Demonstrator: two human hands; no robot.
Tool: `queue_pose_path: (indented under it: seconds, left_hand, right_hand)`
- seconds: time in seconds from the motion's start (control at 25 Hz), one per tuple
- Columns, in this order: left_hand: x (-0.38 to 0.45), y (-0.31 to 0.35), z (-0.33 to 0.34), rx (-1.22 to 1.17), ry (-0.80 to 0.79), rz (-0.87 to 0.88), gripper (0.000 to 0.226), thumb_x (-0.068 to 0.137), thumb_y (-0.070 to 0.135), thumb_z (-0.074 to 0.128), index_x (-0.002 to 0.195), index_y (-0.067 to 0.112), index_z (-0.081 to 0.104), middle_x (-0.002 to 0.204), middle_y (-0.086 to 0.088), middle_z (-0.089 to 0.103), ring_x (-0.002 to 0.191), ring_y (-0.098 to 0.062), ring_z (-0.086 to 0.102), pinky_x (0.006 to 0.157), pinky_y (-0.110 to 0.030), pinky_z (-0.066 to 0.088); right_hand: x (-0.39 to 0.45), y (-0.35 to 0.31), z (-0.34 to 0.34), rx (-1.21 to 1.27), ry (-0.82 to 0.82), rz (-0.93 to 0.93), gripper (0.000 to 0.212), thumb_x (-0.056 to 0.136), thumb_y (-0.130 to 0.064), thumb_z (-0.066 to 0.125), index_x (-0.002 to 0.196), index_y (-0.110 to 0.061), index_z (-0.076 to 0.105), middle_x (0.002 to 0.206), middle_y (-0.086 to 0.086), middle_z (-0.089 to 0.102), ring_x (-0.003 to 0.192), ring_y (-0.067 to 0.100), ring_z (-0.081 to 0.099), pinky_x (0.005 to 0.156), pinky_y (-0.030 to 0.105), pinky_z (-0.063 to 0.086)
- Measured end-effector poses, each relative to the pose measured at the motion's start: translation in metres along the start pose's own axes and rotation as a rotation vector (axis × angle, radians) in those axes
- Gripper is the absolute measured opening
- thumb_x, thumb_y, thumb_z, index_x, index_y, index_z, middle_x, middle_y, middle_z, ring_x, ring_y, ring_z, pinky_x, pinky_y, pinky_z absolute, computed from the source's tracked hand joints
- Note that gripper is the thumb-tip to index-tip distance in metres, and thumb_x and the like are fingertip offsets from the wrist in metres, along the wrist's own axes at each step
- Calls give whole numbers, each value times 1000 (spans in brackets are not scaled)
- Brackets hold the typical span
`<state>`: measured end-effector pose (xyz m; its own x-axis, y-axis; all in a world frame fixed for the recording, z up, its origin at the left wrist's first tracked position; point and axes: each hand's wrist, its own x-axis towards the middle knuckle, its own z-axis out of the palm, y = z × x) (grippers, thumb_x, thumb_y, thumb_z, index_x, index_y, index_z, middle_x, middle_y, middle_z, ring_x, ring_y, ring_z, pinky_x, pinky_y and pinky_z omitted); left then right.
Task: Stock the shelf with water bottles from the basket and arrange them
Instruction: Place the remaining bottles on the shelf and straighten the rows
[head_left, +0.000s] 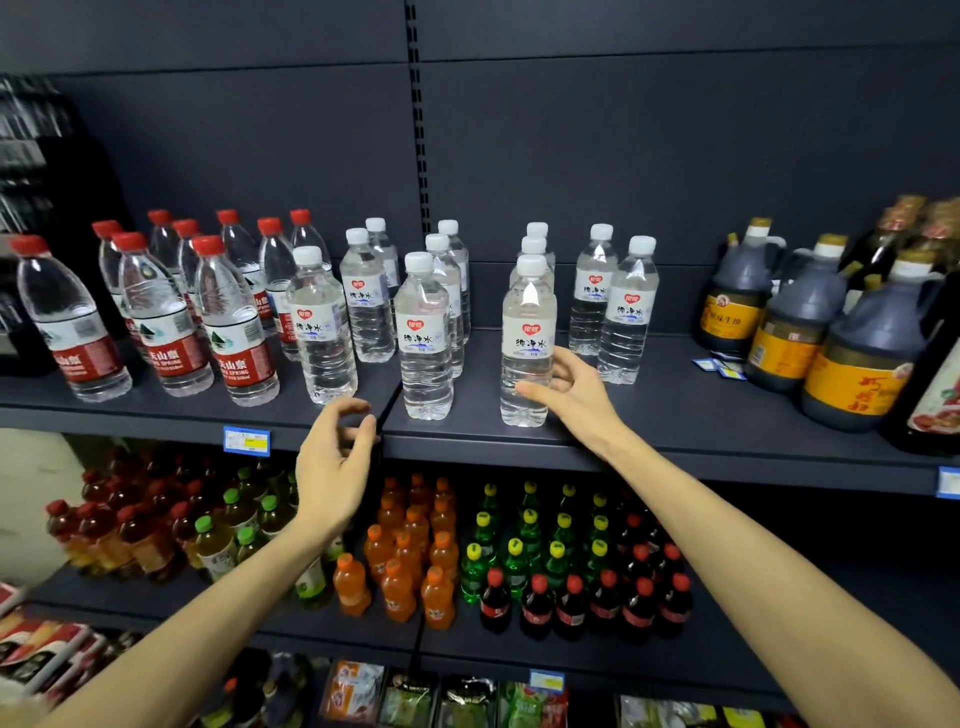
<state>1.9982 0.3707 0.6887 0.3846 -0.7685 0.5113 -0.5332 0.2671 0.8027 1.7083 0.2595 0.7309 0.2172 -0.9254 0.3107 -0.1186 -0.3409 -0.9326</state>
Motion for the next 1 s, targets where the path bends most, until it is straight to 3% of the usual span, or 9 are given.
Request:
queue_pose_path:
  seconds: [0.12, 0.32, 0.52, 0.84, 1.0]
  left_hand:
    - [-1, -6, -3, 1, -1, -8, 13, 102, 30, 60, 114, 33, 60, 101, 17, 71, 88, -14, 72, 79, -50, 60]
    - [-4, -11, -3, 28, -3, -9, 14, 102, 28, 60, 115, 31, 61, 96, 10, 72, 88, -13, 73, 80, -50, 59]
    - [-6, -14, -2, 36, -14, 1, 16, 102, 28, 60, 118, 30, 61, 95, 8, 72, 88, -15, 73, 81, -47, 59]
    - [-8, -17, -1, 62, -5, -7, 16, 102, 28, 60, 118, 30, 60, 92, 12, 72, 85, -11, 73, 82, -49, 59]
    - [-6, -13, 4, 35, -29, -16, 16, 102, 29, 59, 118, 30, 60, 98, 23, 70, 86, -9, 73, 81, -49, 59]
  right_hand:
    - [1, 4, 2, -11, 10, 6, 62, 79, -21, 85, 135, -19, 58, 125, -2, 72, 111, 15, 71, 104, 42, 54]
    - [-1, 1, 13, -96, 28, 35, 79, 68, -40, 92, 135, -28, 53, 125, -12, 69, 112, 4, 68, 104, 34, 53]
    - [-1, 3, 18, -180, 163, 3, 68, 67, -36, 92, 127, -25, 60, 114, -13, 73, 102, 2, 70, 97, 35, 57]
    - [1, 5, 20, -218, 175, 8, 63, 72, -34, 89, 127, -26, 58, 113, -15, 72, 103, 3, 69, 98, 33, 55]
    - [1, 9, 21, -212, 176, 10, 63, 72, -35, 88, 127, -28, 57, 113, -15, 72, 103, 3, 69, 99, 34, 55]
